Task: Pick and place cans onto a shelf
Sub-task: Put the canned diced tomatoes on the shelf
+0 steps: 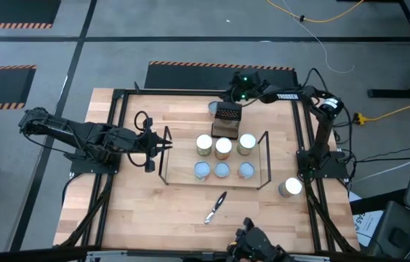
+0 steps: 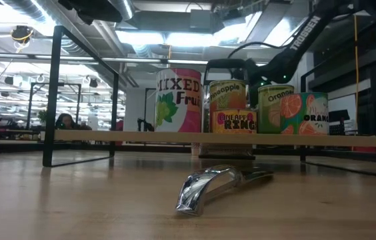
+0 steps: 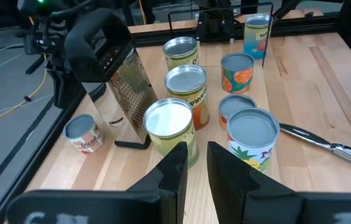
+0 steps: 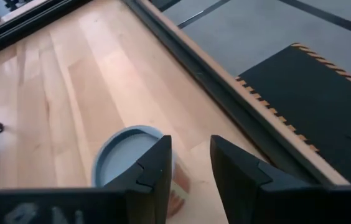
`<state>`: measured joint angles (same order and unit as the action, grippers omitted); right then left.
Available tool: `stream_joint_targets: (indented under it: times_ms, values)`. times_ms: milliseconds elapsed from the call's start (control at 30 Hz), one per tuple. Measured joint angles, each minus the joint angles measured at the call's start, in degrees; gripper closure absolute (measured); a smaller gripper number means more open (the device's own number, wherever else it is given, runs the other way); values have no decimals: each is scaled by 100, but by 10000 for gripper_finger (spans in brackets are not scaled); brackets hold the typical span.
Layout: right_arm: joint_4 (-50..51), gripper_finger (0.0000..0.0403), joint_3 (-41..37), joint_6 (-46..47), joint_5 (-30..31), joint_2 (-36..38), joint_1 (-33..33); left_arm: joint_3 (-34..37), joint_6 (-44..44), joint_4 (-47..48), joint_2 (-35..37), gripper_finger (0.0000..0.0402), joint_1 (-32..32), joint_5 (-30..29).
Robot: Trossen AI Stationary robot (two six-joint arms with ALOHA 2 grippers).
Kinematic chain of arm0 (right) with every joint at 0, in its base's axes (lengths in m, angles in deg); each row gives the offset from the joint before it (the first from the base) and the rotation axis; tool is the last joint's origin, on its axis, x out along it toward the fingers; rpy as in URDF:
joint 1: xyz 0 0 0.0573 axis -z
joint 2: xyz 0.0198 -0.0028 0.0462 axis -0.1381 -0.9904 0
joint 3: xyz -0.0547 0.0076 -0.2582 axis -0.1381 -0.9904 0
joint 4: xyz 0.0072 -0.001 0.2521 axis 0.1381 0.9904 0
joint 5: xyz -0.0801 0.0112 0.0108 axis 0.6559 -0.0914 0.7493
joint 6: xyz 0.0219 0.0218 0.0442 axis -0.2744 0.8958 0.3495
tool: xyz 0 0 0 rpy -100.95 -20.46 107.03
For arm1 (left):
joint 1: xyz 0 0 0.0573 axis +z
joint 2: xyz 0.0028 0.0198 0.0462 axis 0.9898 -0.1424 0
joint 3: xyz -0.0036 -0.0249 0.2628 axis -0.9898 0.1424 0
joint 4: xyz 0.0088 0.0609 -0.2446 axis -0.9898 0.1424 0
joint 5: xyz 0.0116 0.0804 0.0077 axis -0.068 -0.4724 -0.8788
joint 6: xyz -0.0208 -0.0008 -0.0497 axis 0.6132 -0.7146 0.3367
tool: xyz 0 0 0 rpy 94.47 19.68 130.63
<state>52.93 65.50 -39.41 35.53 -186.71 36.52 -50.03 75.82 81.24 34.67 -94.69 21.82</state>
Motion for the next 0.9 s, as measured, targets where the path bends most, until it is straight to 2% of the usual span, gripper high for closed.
stream_joint_targets:
  times_ms: [267,767,900]
  values:
    - [-129,288,0,-3,179,-83,-42,0,0,2,0,347,-1,0]
    - [-129,288,0,-160,157,-83,-320,0,5,2,0,347,1,0]
    - [-132,288,0,-179,369,-83,-362,0,9,2,0,347,-1,0]
